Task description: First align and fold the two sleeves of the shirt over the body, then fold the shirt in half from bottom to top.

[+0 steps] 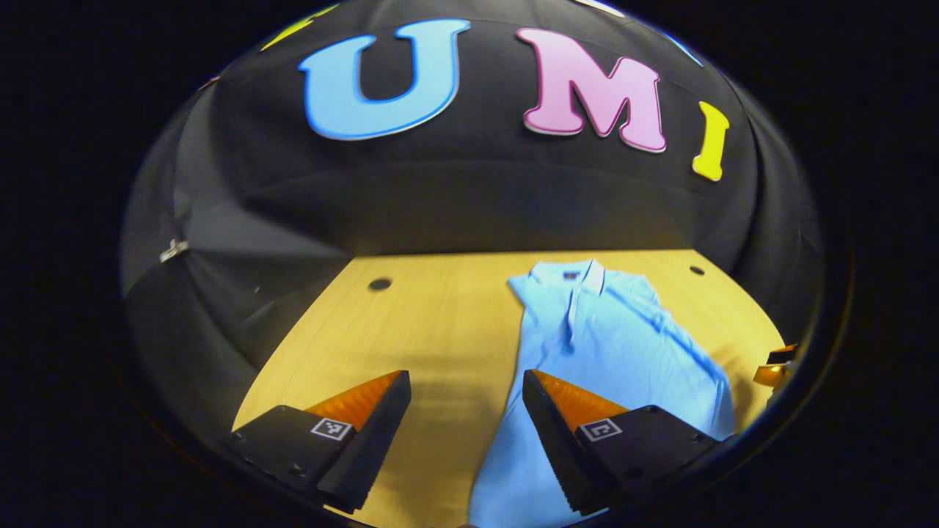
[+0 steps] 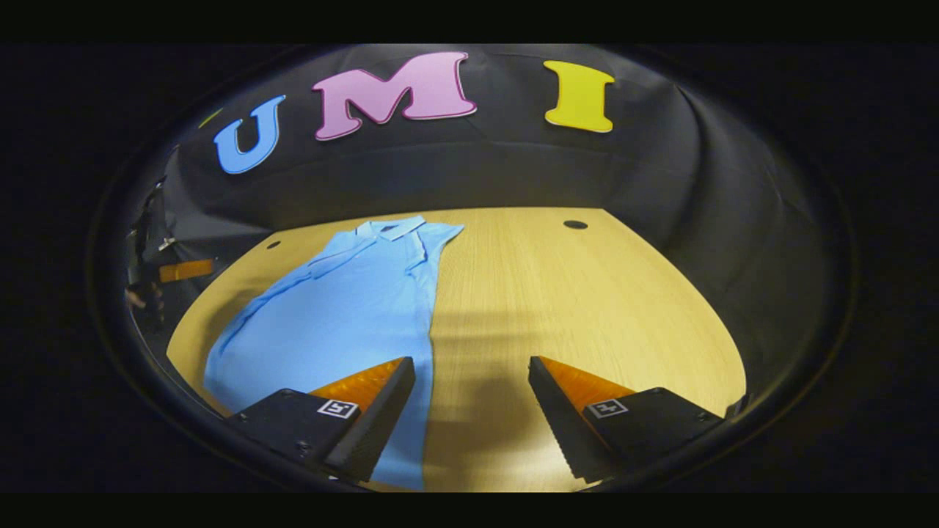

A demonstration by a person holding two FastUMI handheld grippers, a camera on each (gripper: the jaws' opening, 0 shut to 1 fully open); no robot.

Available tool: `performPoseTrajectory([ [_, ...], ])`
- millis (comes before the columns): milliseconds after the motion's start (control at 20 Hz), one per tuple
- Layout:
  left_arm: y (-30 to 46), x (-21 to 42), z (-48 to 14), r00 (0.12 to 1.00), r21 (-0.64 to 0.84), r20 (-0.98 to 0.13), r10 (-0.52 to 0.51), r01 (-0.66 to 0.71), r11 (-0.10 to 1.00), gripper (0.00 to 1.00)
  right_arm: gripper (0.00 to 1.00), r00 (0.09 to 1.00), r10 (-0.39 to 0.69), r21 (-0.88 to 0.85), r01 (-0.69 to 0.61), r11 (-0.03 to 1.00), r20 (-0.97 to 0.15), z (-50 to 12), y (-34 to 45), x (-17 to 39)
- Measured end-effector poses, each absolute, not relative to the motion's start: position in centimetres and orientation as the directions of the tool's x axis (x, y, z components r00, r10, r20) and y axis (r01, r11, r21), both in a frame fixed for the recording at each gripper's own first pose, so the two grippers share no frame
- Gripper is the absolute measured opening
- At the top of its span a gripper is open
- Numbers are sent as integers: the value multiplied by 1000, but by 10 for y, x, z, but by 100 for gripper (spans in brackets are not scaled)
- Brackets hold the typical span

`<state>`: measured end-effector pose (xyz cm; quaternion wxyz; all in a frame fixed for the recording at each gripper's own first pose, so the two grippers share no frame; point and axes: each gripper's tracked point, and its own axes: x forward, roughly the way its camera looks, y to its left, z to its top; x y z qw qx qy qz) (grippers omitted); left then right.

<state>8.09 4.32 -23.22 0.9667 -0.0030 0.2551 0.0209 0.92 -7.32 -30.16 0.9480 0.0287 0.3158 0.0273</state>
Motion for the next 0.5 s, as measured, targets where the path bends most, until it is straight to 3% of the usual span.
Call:
performPoseTrajectory([
  [200, 46, -5, -284, 793, -95, -607, 45, -128, 987, 96, 96, 746, 54, 60, -19, 998, -664, -320, -58, -42],
  [500, -3, -44, -330, 746, -27, -666, 0, -25, 999, 96, 98, 720, 16, 4, -19, 1000, -694, -337, -32, -80],
])
